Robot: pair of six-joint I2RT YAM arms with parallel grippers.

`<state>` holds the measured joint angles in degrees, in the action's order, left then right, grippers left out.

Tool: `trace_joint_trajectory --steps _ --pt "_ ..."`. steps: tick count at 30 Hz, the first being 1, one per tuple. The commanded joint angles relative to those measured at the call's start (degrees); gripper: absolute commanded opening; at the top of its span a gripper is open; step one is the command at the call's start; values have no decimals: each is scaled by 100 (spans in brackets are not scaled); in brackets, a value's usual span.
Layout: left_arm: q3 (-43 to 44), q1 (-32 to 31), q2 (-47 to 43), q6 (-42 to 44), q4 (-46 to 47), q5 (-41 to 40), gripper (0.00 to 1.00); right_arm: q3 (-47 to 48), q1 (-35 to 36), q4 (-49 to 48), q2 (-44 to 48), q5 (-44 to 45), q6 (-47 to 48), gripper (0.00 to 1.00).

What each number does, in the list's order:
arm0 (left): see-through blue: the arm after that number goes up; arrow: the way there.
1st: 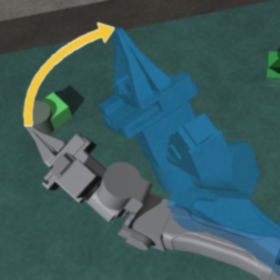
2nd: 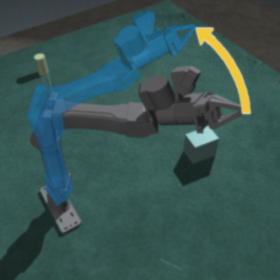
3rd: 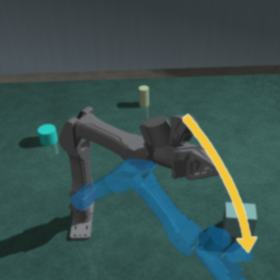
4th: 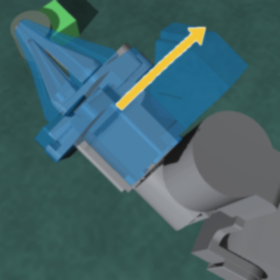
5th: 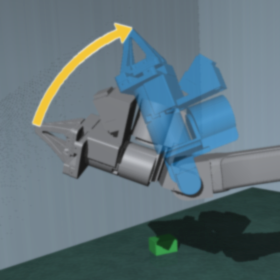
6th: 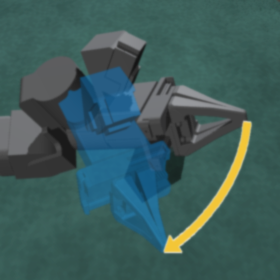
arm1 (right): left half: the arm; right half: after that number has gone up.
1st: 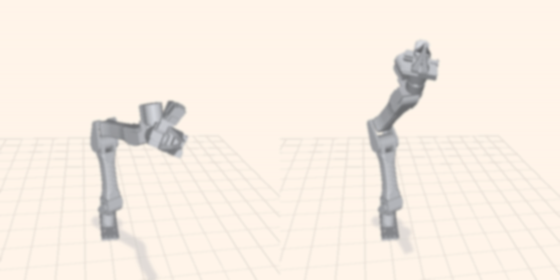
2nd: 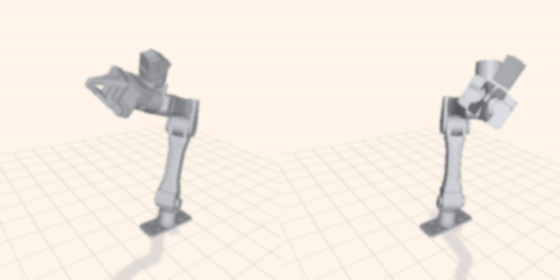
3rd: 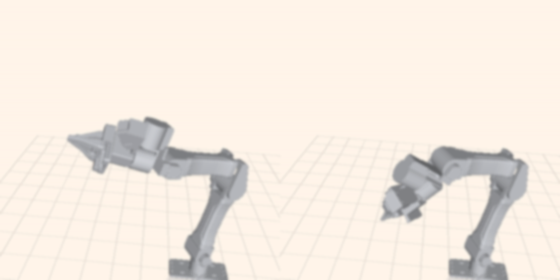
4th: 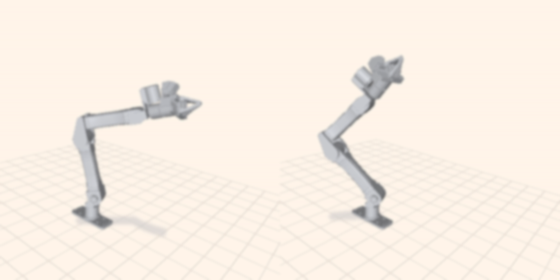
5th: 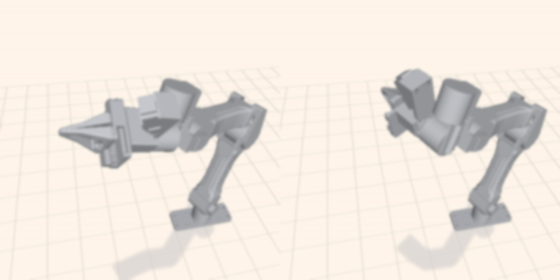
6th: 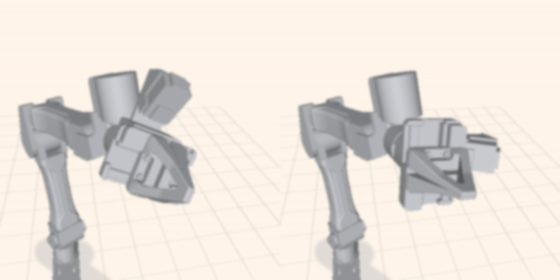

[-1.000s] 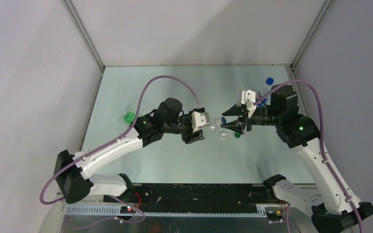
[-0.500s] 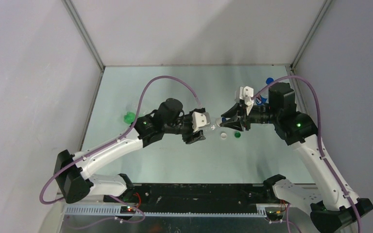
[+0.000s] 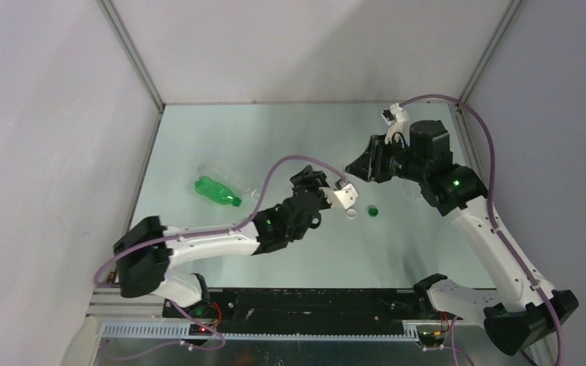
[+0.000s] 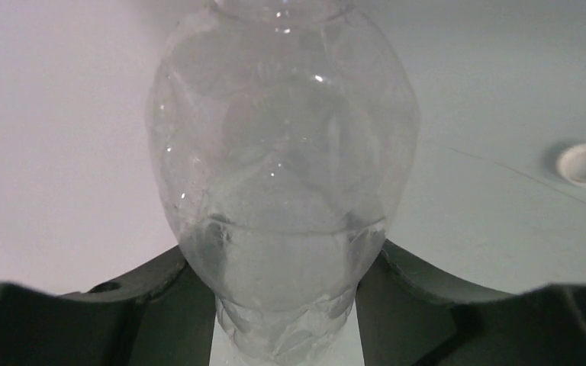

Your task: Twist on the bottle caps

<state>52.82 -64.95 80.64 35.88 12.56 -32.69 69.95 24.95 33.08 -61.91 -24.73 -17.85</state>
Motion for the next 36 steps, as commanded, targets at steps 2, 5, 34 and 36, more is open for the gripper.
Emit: trace_joint_trajectory --steps 2,5,34,36 --pt "-261 -500 254 997 2219 -1330 35 198 -20 -370 -136 1078 -1954 0" --pt "-275 -379 101 437 1383 -975 36 196 -117 -631 119 1037 -1495 8" --pt "1156 1432 -725 -798 -3715 5991 37 124 -185 956 1396 -2455 5606 63" --pt "1230 1432 -681 -788 -3801 6074 36 124 -184 943 1328 -2536 5626 62"
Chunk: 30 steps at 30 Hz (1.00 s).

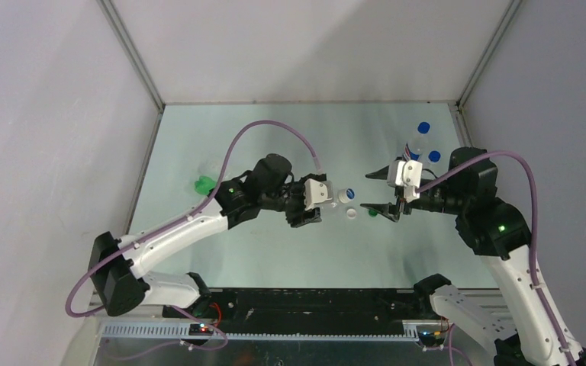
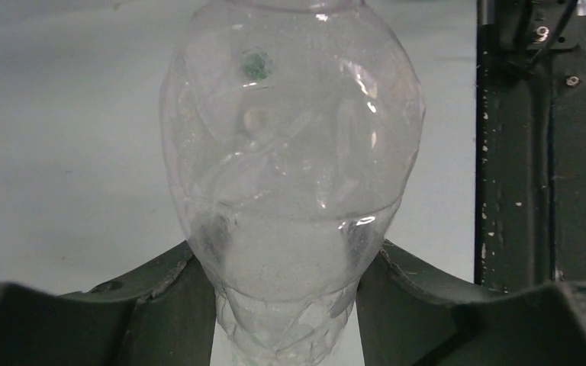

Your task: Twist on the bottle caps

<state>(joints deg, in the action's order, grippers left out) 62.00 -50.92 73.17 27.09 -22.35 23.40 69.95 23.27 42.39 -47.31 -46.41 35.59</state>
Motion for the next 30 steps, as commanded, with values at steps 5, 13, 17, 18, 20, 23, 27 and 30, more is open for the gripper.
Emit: trace_joint_trajectory --steps 5,13,17,18,20,23,27,30 --pt "415 29 88 86 -321 604 36 124 -15 48 -332 -747 341 61" --pt "666 24 213 175 -525 832 36 124 48 230 -680 -851 491 60" --pt "673 29 213 201 -570 849 36 124 62 264 -810 -855 489 57" --pt "686 29 214 205 -583 850 36 124 63 254 -842 -862 469 55" --pt "695 29 230 216 -586 866 36 124 90 198 -892 -903 344 49" --pt "714 24 271 218 -571 914 36 124 181 103 -987 -1064 89 42" --pt "721 29 313 206 -500 900 36 125 407 22 -1088 -1048 -269 33" --pt "638 29 279 136 -381 774 36 124 538 -290 -1130 -759 -1174 17"
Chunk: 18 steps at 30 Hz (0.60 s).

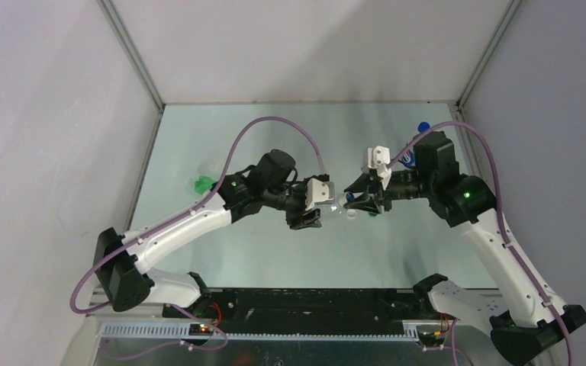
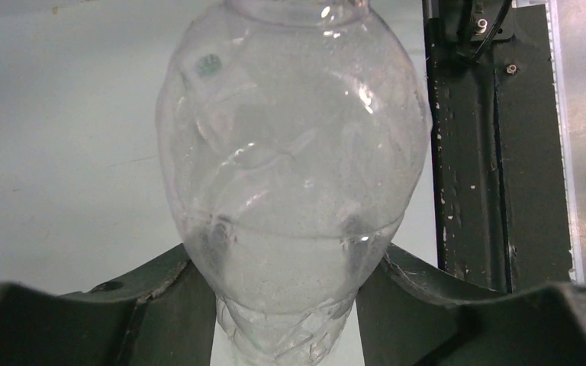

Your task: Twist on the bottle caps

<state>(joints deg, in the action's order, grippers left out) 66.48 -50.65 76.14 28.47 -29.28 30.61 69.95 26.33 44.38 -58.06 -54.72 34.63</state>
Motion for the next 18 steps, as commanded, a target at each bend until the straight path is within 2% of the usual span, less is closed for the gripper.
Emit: trace_joint_trajectory --steps 1,3,4,5,6,7,8,9,10,13,14,15,16,18 --pt "151 -4 -41 -49 448 -10 36 124 267 -578 -80 179 -1339 6" --pt "-13 -28 -156 -217 820 -345 35 124 325 -877 -102 790 -2362 0" --pt "-201 -99 -312 -388 1004 -855 35 124 349 -1043 -105 1551 -3238 0" --pt "-331 -171 -368 -457 1489 -1250 34 130 376 -1088 -123 1982 -3716 0" --pt "-650 -381 -483 -522 1769 -2191 34 149 388 -1039 -138 2798 -4658 0" --pt "-823 -532 -537 -529 2484 -2841 33 238 390 -950 -193 3159 -5093 0" --pt "-1168 -810 -591 -490 2864 -3982 34 352 402 -696 -226 3788 -5771 0" --pt "-1293 -918 -591 -473 3540 -4418 34 387 409 -594 -263 4015 -6046 0" --pt "-1460 -1051 -554 -555 3801 -5022 34 412 422 -504 -261 4292 -6407 0" --pt "-1586 -1109 -448 -968 4438 -5457 34 292 469 -778 -66 4593 -6718 2" --pt "-1645 -1112 -419 -1125 4553 -5427 34 166 474 -1110 1 4624 -6698 8" --pt "-1672 -1113 -409 -1190 4597 -5305 34 101 485 -1271 162 4635 -6667 18" --pt "-1717 -1113 -385 -1292 4670 -5251 34 -31 511 -1623 247 4621 -6534 23" --pt "-1732 -1113 -343 -1409 4669 -5033 34 -242 523 -2088 520 4472 -6236 42"
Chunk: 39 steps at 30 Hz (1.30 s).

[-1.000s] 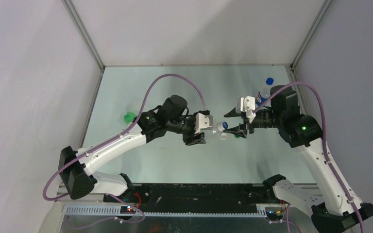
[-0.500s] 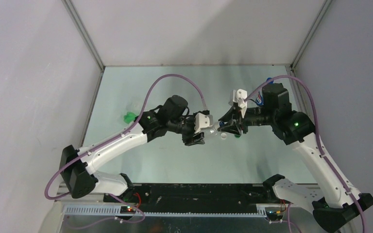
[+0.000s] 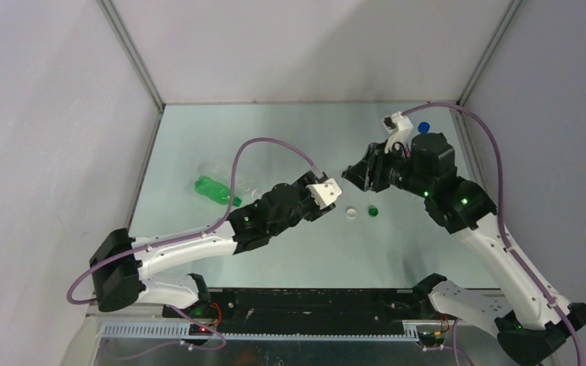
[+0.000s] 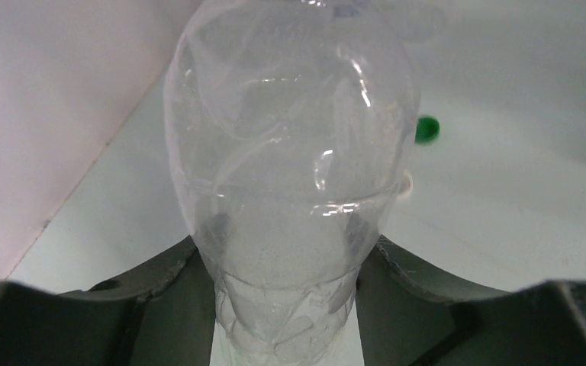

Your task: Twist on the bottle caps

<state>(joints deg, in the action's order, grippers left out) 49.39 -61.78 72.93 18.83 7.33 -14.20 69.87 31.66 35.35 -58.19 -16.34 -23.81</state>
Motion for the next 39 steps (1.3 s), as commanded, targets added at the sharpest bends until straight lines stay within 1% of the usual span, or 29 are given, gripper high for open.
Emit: trace_joint_trajectory --steps 1,2,3,4,8,11,15,20,22,24,25,26,27,28,29,30,31,33,36,39 --pt "-43 -1 -6 -519 1008 -409 34 -305 -6 -1471 593 496 -166 46" --pt "-56 -1 -2 -560 1047 -330 34 -449 -7 -1611 709 441 -70 54" --pt "-95 -1 1 -656 1080 -160 35 -532 -3 -1885 764 367 79 57" --pt "-108 -1 6 -711 1137 -87 35 -684 -7 -2003 849 345 145 62" --pt "-99 -1 62 -999 1222 280 35 -918 0 -2403 935 274 376 70" --pt "-89 -1 89 -1107 1302 450 35 -1018 -2 -2570 902 65 391 71" --pt "-56 7 100 -1177 1348 552 35 -1136 8 -2652 820 -47 335 70" --pt "-7 7 91 -1298 1405 646 35 -1239 73 -2614 758 -88 311 62" --pt "19 8 106 -1344 1421 693 36 -1246 77 -2585 714 -185 334 55" --pt "43 1 127 -1387 1432 745 37 -1247 78 -2576 679 -232 363 43" --pt "53 5 135 -1411 1430 737 40 -1247 78 -2572 672 -235 375 32" --pt "60 7 134 -1479 1429 718 43 -1247 73 -2574 675 -218 432 26" --pt "57 8 126 -1514 1425 658 55 -1247 62 -2571 701 -202 507 13" --pt "43 12 99 -1584 1404 625 60 -1241 18 -2552 732 -168 543 8" --pt "27 23 77 -1624 1385 566 70 -1240 -9 -2543 753 -155 652 0" --pt "-6 58 19 -1735 1352 536 75 -1232 -92 -2509 789 -178 721 0" --pt "-38 86 -59 -1791 1338 507 88 -1227 -207 -2468 804 -203 863 0" --pt "-181 201 -205 -2109 1337 486 98 -1207 -431 -2391 831 -161 1095 0" --pt "-512 441 -454 -2374 1291 441 100 -1200 -709 -2298 798 190 1457 0" --pt "-837 625 -824 -2574 1120 300 100 -1210 -897 -2273 678 908 1877 0"
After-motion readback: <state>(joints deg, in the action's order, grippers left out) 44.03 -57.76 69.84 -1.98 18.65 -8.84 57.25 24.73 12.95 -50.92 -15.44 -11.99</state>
